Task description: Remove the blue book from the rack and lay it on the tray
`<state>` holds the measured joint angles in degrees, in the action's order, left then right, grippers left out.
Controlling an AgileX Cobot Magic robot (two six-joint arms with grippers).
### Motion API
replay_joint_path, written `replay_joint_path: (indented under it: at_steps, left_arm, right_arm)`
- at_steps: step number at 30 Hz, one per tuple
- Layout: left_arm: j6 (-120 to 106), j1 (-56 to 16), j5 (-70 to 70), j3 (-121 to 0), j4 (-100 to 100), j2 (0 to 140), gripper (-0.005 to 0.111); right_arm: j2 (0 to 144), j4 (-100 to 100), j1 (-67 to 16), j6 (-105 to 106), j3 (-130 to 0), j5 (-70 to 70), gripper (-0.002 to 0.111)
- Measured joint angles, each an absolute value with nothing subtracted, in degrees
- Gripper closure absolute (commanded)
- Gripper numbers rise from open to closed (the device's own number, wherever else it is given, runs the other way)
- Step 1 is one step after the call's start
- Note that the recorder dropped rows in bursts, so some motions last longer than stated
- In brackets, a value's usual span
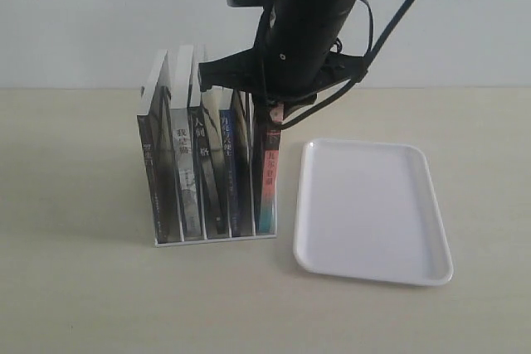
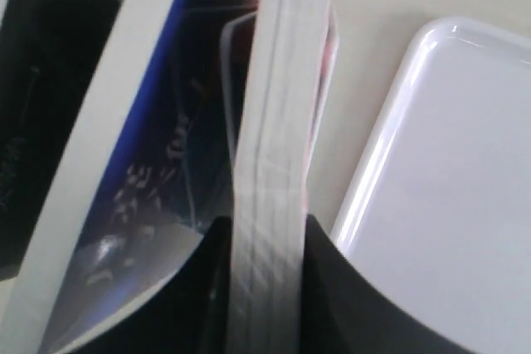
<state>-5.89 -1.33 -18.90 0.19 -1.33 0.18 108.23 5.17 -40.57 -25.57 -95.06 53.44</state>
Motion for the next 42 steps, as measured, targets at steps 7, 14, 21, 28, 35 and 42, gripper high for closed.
replay_joint_path:
  at_steps: [7, 14, 21, 28, 35, 42]
  left_arm:
    - [-5.89, -1.33, -18.9, 0.19, -1.33, 0.18, 0.102]
    - [-5.89, -1.33, -18.9, 0.19, -1.33, 0.18, 0.102]
    - [-5.89, -1.33, -18.9, 0.19, -1.33, 0.18, 0.102]
    - [-5.89, -1.33, -18.9, 0.19, -1.33, 0.18, 0.102]
    - [-5.89, -1.33, -18.9, 0.19, -1.33, 0.18, 0.102]
    - [-5.89, -1.33, -18.9, 0.19, -1.33, 0.18, 0.102]
  right_arm:
    - [108.23, 5.31, -40.57, -25.68, -95.06, 53.44, 0.108]
    - [109.0, 5.08, -40.57, -25.58, -102.88, 62.29, 0.108]
    - [108.88, 9.02, -40.57, -24.36, -116.15, 69.17, 0.108]
    - [108.88, 9.13, -40.57, -24.17, -116.15, 69.98, 0.108]
    - [108.88, 9.13, -40.57, -24.04, -116.15, 69.98, 0.108]
    - [108.88, 9.13, -40.57, -23.48, -116.15, 69.05, 0.108]
